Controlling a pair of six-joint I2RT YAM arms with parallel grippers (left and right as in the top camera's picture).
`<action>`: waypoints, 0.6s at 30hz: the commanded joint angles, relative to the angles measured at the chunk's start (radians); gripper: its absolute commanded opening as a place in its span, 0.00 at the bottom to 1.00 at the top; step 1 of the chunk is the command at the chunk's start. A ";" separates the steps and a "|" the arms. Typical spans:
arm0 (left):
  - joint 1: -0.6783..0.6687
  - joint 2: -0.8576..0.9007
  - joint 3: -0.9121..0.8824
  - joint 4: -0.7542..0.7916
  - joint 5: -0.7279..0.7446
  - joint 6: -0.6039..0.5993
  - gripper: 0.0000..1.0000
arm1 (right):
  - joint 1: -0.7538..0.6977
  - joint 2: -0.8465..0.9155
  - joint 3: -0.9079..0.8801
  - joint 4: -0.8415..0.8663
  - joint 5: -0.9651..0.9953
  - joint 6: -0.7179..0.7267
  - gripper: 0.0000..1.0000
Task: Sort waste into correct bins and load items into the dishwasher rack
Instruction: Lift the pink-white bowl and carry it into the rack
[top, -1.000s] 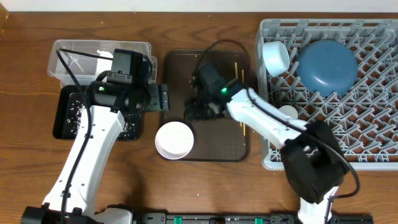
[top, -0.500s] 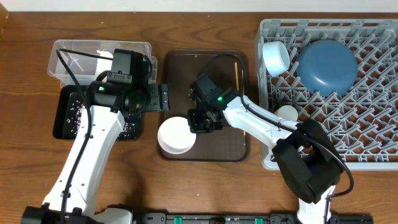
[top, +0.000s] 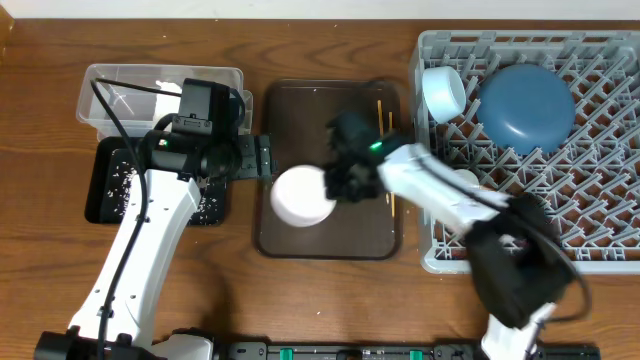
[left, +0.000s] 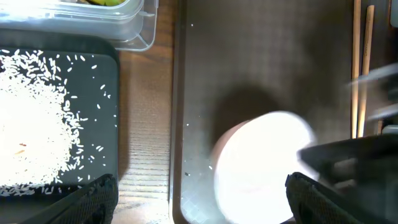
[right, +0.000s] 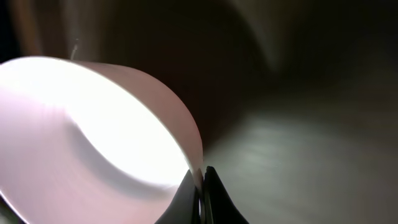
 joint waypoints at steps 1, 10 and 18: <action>0.003 -0.011 0.017 -0.003 -0.014 0.006 0.89 | -0.105 -0.195 0.008 -0.044 0.250 -0.027 0.01; 0.003 -0.011 0.017 -0.003 -0.014 0.006 0.89 | -0.214 -0.525 0.008 -0.206 1.060 -0.026 0.01; 0.003 -0.011 0.017 -0.003 -0.014 0.006 0.89 | -0.213 -0.451 0.006 -0.331 1.503 -0.029 0.01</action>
